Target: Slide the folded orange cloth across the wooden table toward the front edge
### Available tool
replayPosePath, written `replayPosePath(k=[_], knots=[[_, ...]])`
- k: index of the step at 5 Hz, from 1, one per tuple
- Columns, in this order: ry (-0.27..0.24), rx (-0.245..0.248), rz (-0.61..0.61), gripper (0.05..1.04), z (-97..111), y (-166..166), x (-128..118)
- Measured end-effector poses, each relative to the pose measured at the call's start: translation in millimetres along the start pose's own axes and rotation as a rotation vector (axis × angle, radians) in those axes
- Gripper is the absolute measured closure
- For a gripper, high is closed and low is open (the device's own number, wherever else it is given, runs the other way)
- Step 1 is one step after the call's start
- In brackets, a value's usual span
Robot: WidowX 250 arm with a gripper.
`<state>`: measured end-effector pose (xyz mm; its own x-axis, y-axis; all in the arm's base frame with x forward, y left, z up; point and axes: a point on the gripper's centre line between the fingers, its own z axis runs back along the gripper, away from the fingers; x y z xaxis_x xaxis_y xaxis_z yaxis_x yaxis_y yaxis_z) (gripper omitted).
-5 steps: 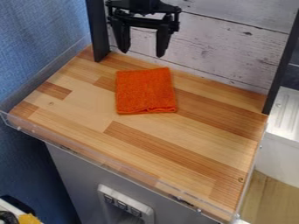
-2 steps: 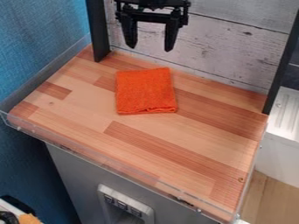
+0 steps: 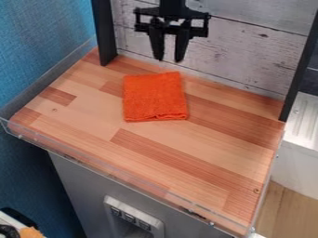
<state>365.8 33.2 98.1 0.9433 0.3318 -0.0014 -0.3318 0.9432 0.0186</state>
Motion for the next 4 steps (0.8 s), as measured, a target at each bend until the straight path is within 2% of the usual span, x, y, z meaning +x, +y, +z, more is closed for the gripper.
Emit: replayPosePath(k=[1, 2, 4], knots=[[0.007, -0.003, -0.006, 0.927, -17.2, -1.0, -0.2], [0.015, -0.009, -0.016, 1.019, -32.7, -1.2, -2.9], [0.013, -0.029, -0.021, 1.025, -56.2, 4.9, -5.0]])
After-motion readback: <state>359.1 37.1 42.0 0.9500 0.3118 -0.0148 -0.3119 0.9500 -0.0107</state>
